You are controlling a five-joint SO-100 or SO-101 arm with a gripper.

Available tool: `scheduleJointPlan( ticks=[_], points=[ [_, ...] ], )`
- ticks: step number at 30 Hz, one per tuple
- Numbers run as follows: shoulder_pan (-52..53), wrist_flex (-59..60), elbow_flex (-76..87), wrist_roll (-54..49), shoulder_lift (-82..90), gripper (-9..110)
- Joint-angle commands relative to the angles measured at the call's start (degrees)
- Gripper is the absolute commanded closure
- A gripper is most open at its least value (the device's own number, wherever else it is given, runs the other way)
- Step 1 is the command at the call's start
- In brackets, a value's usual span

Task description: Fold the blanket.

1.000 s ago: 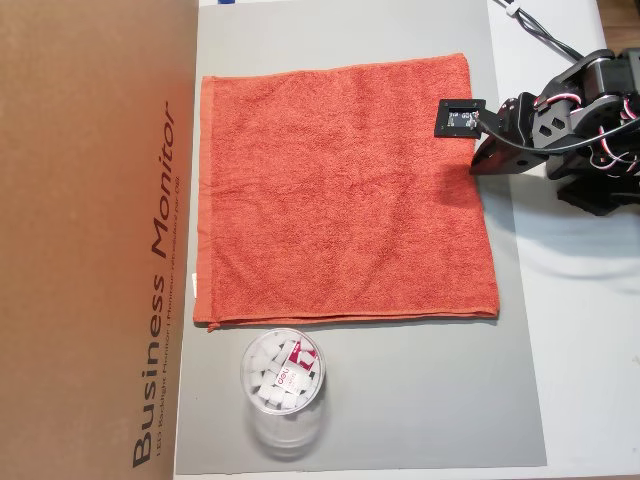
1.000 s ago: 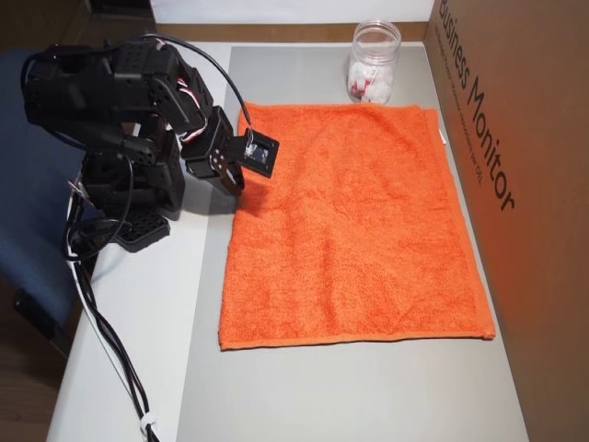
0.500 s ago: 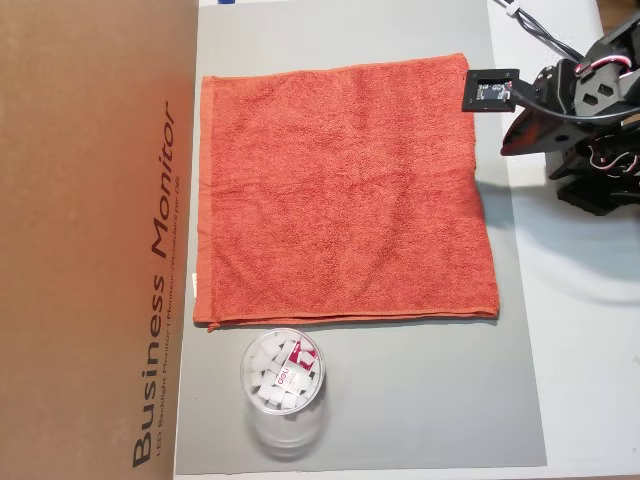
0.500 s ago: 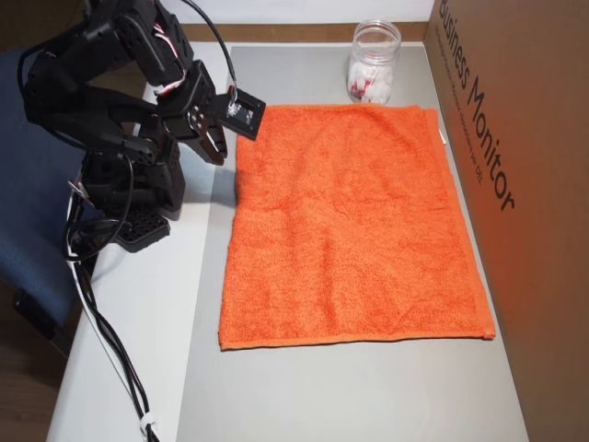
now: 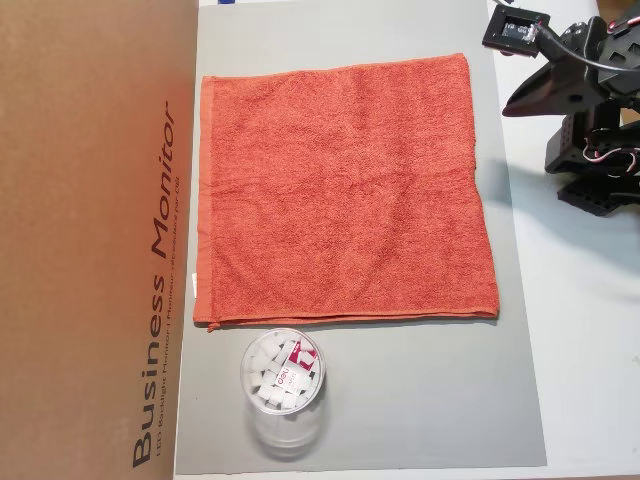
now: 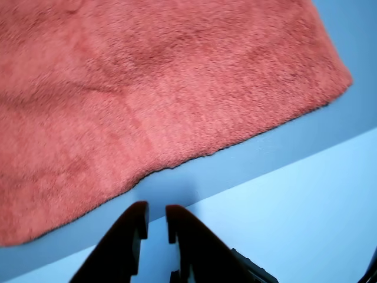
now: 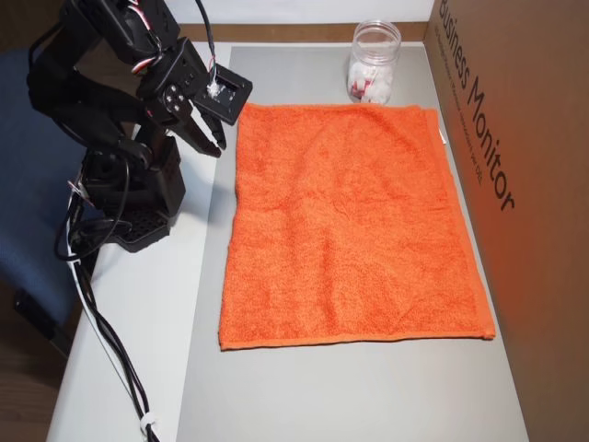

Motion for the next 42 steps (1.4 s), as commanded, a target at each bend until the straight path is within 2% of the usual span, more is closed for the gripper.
scheduleJointPlan(
  ticks=[1, 12, 22, 28, 35, 42],
  points=[
    [4.7, -0.4, -2.7, -0.4, -0.8, 99],
    [19.1, -0.4, -14.9, 0.4, -16.4, 99],
    [32.2, -0.7, -18.2, 0.5, -22.0, 99],
    [37.1, -9.3, -16.6, 0.5, -23.8, 98],
    [40.2, -17.8, -13.5, 0.5, -27.7, 84],
    [40.4, -22.5, -9.1, 0.5, -31.6, 84]
  ],
)
